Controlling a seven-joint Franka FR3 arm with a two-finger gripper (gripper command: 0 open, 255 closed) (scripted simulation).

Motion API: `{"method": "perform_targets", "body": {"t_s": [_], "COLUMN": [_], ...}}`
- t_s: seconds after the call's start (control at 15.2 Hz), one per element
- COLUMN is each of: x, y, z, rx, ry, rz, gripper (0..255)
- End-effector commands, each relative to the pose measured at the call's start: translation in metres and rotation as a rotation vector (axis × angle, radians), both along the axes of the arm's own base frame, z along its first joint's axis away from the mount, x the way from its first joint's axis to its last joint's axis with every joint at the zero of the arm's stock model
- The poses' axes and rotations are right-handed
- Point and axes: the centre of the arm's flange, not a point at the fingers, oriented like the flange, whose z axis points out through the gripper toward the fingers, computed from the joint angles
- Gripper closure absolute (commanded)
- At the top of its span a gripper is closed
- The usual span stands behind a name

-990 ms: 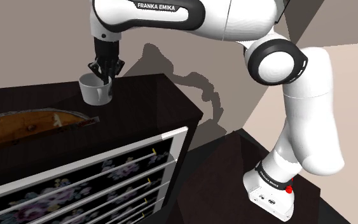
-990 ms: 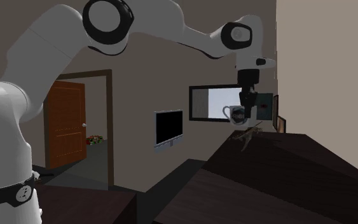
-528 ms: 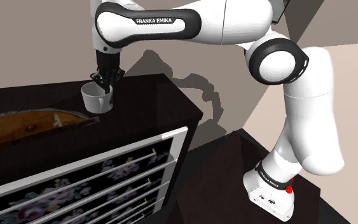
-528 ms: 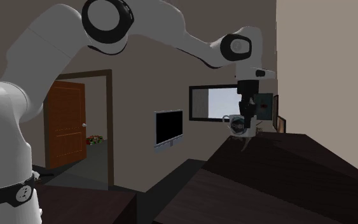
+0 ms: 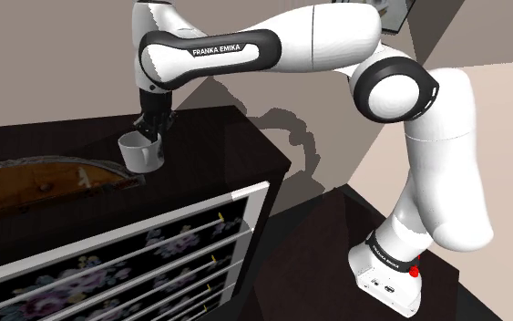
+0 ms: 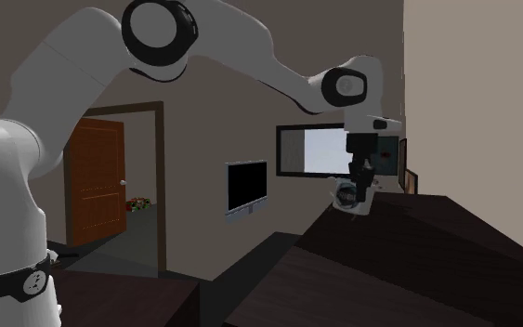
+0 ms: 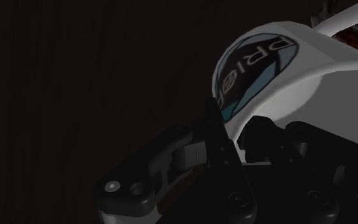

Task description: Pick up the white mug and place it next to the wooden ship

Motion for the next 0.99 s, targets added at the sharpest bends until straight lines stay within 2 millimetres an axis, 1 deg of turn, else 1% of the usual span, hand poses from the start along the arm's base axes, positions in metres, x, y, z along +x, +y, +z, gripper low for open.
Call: {"method": "perform_targets", "body": {"t_s": [0.0, 0.13, 0.66, 0.73, 0.92], "x": [0.001, 0.001, 0.001, 0.002, 0.0], "y": [0.0, 0.0, 0.0, 0.001, 0.002], "z": [-0.013, -0.026, -0.026, -0.025, -0.024], "rx": [-0.003, -0.003, -0.003, -0.003, -0.003], "ry": [0.001, 0.001, 0.001, 0.001, 0.001], "rz": [-0.002, -0.002, -0.002, -0.002, -0.002], "gripper": [255, 255, 255, 0, 0]}}
